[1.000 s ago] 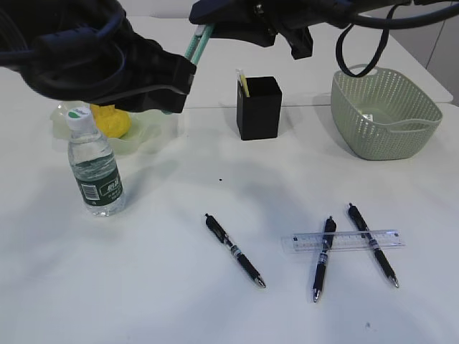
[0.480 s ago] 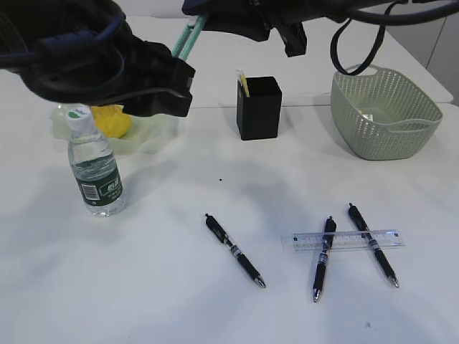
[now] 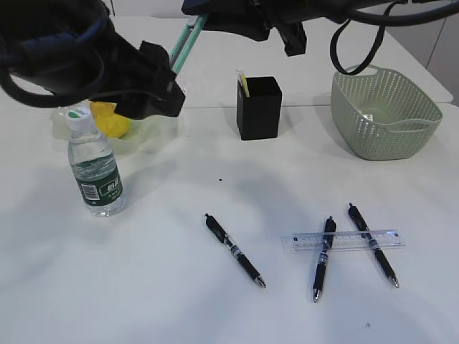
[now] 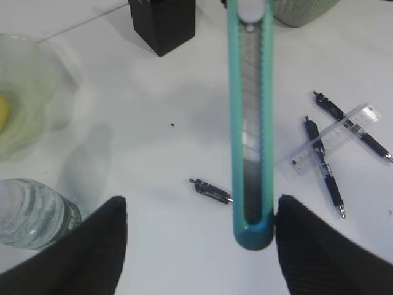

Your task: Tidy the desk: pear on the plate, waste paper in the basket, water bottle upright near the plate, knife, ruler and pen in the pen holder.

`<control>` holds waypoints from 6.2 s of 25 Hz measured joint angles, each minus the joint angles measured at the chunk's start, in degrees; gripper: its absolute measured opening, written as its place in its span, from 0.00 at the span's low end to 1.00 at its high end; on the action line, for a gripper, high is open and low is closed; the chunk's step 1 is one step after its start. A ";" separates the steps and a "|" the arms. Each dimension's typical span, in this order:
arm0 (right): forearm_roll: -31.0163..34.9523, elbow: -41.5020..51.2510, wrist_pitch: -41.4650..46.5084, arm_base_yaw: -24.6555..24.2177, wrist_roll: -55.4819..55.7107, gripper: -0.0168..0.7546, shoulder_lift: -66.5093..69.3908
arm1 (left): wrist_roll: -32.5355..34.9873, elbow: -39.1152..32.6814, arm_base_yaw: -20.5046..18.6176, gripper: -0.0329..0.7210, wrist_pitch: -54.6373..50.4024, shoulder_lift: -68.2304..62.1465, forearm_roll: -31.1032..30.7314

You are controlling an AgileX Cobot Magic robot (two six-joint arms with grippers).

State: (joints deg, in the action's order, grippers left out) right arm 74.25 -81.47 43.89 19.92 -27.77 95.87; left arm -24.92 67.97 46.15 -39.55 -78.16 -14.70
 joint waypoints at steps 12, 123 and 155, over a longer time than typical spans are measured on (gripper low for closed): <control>0.00 0.00 -0.97 0.03 -0.15 0.17 0.00 | -5.60 0.00 -2.47 0.76 -1.63 3.85 -5.66; 4.82 -33.02 -26.04 -11.26 -46.99 0.38 43.29 | -9.77 -18.19 -37.22 0.73 1.03 14.60 -5.99; -51.11 -33.02 3.46 -11.26 2.47 0.43 14.64 | -9.77 -18.19 -37.22 0.72 1.03 14.60 -8.68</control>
State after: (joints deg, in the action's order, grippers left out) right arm 23.15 -114.49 47.35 8.67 -25.31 110.51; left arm -34.70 49.77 8.93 -38.53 -63.56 -23.39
